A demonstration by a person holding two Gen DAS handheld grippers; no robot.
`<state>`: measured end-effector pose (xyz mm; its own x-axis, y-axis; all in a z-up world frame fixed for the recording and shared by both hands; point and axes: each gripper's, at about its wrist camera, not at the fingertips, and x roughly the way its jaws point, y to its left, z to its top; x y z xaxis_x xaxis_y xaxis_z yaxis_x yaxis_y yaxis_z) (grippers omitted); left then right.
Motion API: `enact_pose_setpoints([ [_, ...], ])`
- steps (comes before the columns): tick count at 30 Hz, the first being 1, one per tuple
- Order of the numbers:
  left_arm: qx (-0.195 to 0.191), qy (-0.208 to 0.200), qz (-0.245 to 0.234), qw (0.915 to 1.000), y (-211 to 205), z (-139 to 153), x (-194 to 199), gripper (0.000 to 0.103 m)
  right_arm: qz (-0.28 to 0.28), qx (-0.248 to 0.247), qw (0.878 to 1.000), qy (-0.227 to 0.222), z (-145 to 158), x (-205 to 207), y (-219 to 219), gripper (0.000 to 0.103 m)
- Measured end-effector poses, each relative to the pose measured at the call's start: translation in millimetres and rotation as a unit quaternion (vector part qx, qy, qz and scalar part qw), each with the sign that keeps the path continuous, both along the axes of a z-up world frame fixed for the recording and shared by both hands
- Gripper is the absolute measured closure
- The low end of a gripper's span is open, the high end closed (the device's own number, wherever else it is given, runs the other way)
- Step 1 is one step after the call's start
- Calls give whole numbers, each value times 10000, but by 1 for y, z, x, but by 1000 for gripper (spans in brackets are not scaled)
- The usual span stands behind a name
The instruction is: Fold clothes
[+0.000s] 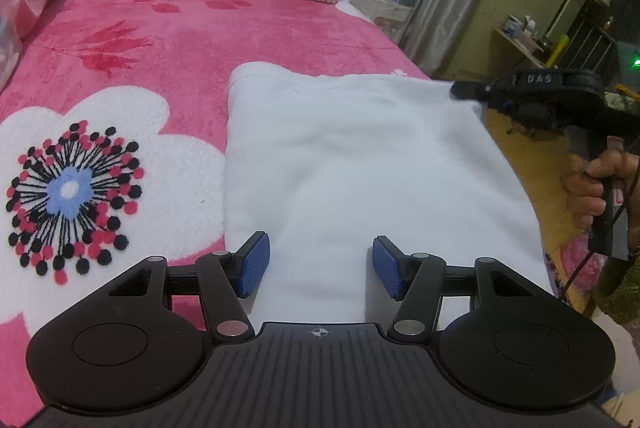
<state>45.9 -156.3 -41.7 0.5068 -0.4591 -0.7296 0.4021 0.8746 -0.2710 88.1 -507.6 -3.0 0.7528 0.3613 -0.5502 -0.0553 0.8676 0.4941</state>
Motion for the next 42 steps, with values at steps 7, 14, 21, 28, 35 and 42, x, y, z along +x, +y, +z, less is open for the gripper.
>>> enact_pose_setpoints([
  [7,-14,14,-7,10000,0,-1,1,46,-320,941,9946,-283,7,-22,-24,77],
  [14,-47,26,6,10000,1,-2,1,46,-242,702,9964,413,-10,-37,-30,76],
  [21,-45,35,9,10000,0,-2,2,46,70,323,9965,772,-23,-37,-9,75],
  [28,-46,37,11,10000,1,-2,2,46,358,-527,9954,717,-19,-29,20,63],
  [35,-37,20,4,10000,1,-3,2,46,302,-427,9967,621,-20,-27,21,65],
  [42,-50,23,8,10000,1,-2,1,46,342,-718,9967,157,-11,-40,29,94],
])
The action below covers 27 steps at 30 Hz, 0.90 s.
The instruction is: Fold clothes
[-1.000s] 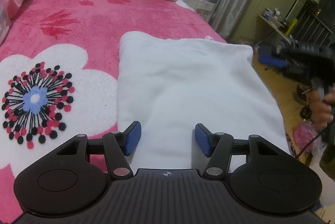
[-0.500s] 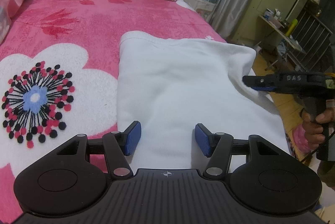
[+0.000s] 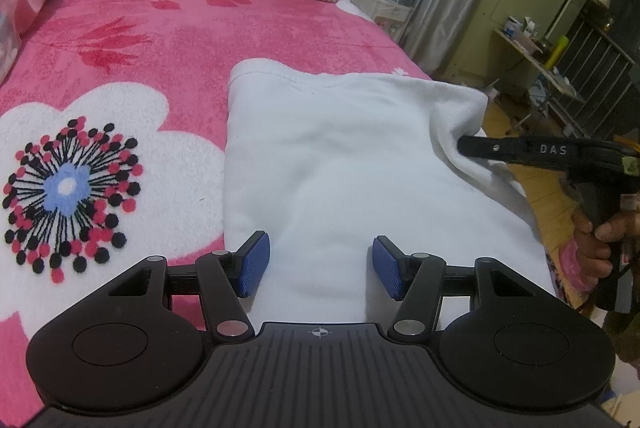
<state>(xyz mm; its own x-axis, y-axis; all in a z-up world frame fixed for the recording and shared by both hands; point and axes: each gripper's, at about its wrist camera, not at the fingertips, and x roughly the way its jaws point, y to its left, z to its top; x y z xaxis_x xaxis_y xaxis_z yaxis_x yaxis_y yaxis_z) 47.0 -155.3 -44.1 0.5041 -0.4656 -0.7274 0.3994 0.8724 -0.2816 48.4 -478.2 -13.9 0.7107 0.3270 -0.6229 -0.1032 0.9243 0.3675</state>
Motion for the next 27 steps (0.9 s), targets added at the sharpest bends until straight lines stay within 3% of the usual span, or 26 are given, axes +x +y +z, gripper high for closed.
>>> enact_pose_setpoints([
  [9,-14,6,4,10000,0,0,1,46,-278,-691,9956,-577,22,-18,4,98],
  [16,23,-33,-2,10000,-1,0,-1,46,-569,-2032,9747,-732,17,-23,24,103],
  [20,40,-44,-9,10000,-1,1,-2,46,-898,-1614,9823,-317,4,-8,-2,103],
  [24,45,-64,-23,10000,0,3,-3,46,-947,-289,9943,-403,10,-8,-32,99],
  [25,46,-81,-29,10000,0,4,-3,46,-915,-23,9948,-444,12,-8,-37,93],
  [26,45,-120,-33,9999,0,5,-3,46,-887,182,9948,-474,13,-6,-40,77],
  [27,55,-167,-37,9998,-1,6,-3,46,-860,349,9944,-507,15,-4,-43,66],
])
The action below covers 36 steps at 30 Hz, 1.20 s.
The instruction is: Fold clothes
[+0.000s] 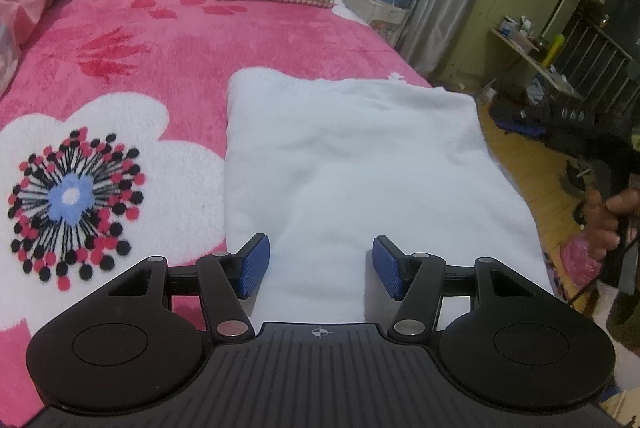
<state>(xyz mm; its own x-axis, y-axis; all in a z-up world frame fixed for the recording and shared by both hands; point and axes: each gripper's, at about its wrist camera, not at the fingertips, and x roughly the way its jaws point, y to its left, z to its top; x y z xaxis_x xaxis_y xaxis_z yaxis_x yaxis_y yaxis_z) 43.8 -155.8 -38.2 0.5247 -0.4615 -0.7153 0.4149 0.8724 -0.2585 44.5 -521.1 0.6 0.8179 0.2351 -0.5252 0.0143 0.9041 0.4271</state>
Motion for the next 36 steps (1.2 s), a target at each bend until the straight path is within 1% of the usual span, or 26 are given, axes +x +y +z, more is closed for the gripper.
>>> enact_pose_setpoints([
  [1,10,-47,-4,10000,0,1,0,46,44,35,10000,-43,0,3,-1,55],
  [3,26,-128,-19,9999,0,2,-1,46,232,-34,9997,-49,-2,14,1,55],
  [4,35,-162,-30,9999,0,2,-1,46,325,-84,9994,66,-4,21,3,58],
  [6,82,-219,-62,9997,-1,2,-2,46,506,-113,9985,152,-10,30,6,90],
  [7,114,-231,-82,9996,-1,1,-2,46,448,-134,9988,151,-12,31,6,98],
  [12,160,-200,-129,9996,1,-4,-2,46,158,-236,9995,153,-21,37,6,98],
  [14,176,-250,-178,9994,2,-3,-3,46,34,-273,9995,185,-24,36,4,96],
  [15,201,-279,-201,9992,3,-2,-3,46,-29,-292,9994,200,-25,36,4,94],
  [16,214,-294,-220,9991,4,-1,-4,46,-118,-295,9993,181,-25,35,2,87],
  [17,219,-296,-238,9990,7,0,-4,46,-284,-257,9992,65,-19,31,0,83],
  [18,220,-285,-253,9990,10,1,-5,46,-437,-220,9988,-51,-12,28,-3,83],
  [19,222,-268,-270,9990,13,2,-6,46,-450,-200,9987,-126,-5,27,-3,83],
  [22,260,-42,-338,9991,22,2,-7,46,392,-261,9989,23,15,41,24,82],
  [25,224,270,-292,9990,31,-2,-8,45,1219,-340,9918,203,32,56,52,82],
  [28,57,612,-238,9978,38,-6,-5,44,1913,-623,9770,702,16,83,100,83],
  [30,-101,863,-128,9961,42,-11,-3,44,2367,-809,9627,1033,5,101,132,83],
  [31,-202,1005,-65,9947,44,-14,-1,44,2505,-915,9564,1191,-2,112,146,84],
  [32,-301,1141,-7,9930,47,-16,0,44,2395,-1024,9566,1303,-14,124,152,89],
  [33,-386,1245,31,9915,49,-19,1,44,2260,-987,9599,1332,-22,133,152,93],
  [34,-448,1300,43,9905,50,-21,1,44,2114,-850,9641,1362,-24,141,151,98],
  [36,-528,1369,6,9892,52,-22,0,44,1848,-795,9699,1375,-13,143,153,96],
])
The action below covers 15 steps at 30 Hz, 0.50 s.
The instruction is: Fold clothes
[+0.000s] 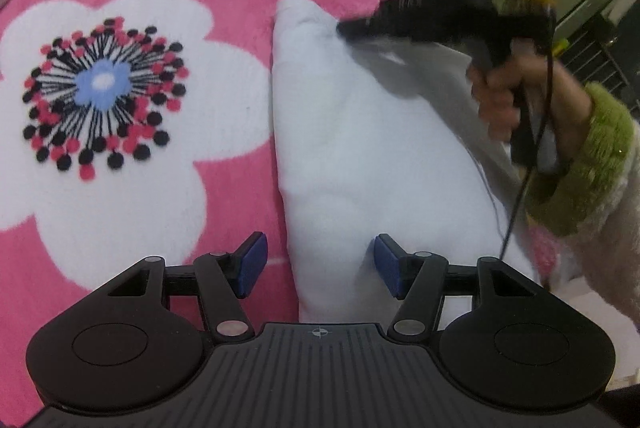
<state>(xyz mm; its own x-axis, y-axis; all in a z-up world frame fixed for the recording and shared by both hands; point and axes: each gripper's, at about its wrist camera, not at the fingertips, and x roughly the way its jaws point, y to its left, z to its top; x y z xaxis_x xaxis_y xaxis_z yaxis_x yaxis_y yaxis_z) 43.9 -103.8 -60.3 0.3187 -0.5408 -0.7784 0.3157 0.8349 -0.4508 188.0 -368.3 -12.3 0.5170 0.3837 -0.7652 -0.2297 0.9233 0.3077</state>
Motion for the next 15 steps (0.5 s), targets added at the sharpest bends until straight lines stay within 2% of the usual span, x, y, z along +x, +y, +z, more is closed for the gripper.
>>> enact_pose_setpoints([
  [2,-76,73,-60,9999,1,-2,0,44,93,-334,9989,-307,21,-7,11,94],
  [3,-114,111,-95,9998,2,-3,0,44,283,-259,9988,-317,28,-10,15,93],
  [5,-159,154,-181,9996,2,-5,-1,44,684,27,9976,-121,32,-16,24,93],
  [7,-187,172,-252,9994,1,-7,-2,44,968,-2,9953,89,20,-9,38,93],
  [9,-200,180,-314,9991,-1,-8,-3,44,865,-171,9959,220,-1,8,47,96],
  [10,-201,180,-344,9990,-1,-9,-4,44,679,29,9974,260,-8,18,43,103],
  [11,-201,175,-364,9990,-2,-9,-5,43,490,167,9983,260,-12,26,38,103],
  [14,-240,221,-424,9986,-1,-10,-6,43,39,111,9999,-13,6,27,29,99],
  [15,-256,238,-446,9984,0,-10,-7,43,340,274,9990,100,9,25,33,99],
])
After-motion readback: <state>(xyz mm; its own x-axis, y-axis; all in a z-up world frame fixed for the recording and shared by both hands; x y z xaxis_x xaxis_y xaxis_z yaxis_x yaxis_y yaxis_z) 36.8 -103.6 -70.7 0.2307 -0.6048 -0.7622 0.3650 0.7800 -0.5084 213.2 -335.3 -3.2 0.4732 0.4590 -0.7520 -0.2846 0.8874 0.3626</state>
